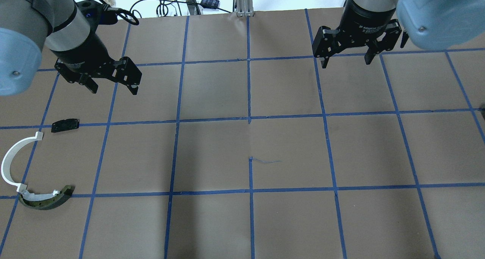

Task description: Place bearing gear from tray to pile

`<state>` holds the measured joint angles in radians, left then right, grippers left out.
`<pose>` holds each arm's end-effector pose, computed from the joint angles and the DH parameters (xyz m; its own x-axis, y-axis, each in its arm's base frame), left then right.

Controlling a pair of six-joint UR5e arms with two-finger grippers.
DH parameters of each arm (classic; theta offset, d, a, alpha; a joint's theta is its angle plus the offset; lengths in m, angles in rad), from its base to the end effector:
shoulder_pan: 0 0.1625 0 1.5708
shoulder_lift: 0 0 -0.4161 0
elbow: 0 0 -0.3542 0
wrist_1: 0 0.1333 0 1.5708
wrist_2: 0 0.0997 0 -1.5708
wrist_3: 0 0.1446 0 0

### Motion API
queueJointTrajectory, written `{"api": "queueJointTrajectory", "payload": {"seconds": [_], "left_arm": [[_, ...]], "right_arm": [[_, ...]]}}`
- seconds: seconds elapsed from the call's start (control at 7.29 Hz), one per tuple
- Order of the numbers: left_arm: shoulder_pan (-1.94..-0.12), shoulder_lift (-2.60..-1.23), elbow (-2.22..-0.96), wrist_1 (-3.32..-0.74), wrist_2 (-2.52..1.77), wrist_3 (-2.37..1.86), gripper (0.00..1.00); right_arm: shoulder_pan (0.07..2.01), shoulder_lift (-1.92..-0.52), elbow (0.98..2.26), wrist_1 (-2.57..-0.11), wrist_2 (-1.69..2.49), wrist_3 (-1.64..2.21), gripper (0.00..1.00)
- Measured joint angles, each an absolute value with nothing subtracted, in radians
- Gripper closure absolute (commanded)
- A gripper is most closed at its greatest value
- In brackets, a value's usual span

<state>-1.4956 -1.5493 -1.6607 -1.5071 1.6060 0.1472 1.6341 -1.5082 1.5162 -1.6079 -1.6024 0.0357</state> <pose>-0.0945 -0.4518 0.4093 -0.9968 0.0721 -0.0341 0.0718 0.9974 0.0098 0.1591 -0.4750 0.4334 -0.9992 -0.0267 0.0305 -0.0276 0.9992 -0.0302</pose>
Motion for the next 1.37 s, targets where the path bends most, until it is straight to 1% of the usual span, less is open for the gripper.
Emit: {"api": "queueJointTrajectory", "payload": {"seconds": [0.27,0.55,0.96,1.1,1.37], "left_arm": [[-1.496,-1.55,-1.661,-1.506,1.605,0.147,0.0],[-1.496,-1.55,-1.661,-1.506,1.606,0.147,0.0],[-1.496,-1.55,-1.661,-1.506,1.605,0.147,0.0],[-1.496,-1.55,-1.662,-1.506,1.605,0.147,0.0],[-1.496,-1.55,-1.663,-1.506,1.605,0.147,0.0]], "right_arm": [[1.62,-1.506,1.525,-1.603,-1.608,0.016,0.0],[1.503,-1.505,1.534,-1.6,-1.614,-0.19,0.0],[1.128,-1.478,1.605,-1.622,-1.615,-0.627,0.0],[1.004,-1.44,1.628,-1.66,-1.613,-0.725,0.0],[0.817,-1.309,1.646,-1.841,-1.62,-0.91,0.0]]}}
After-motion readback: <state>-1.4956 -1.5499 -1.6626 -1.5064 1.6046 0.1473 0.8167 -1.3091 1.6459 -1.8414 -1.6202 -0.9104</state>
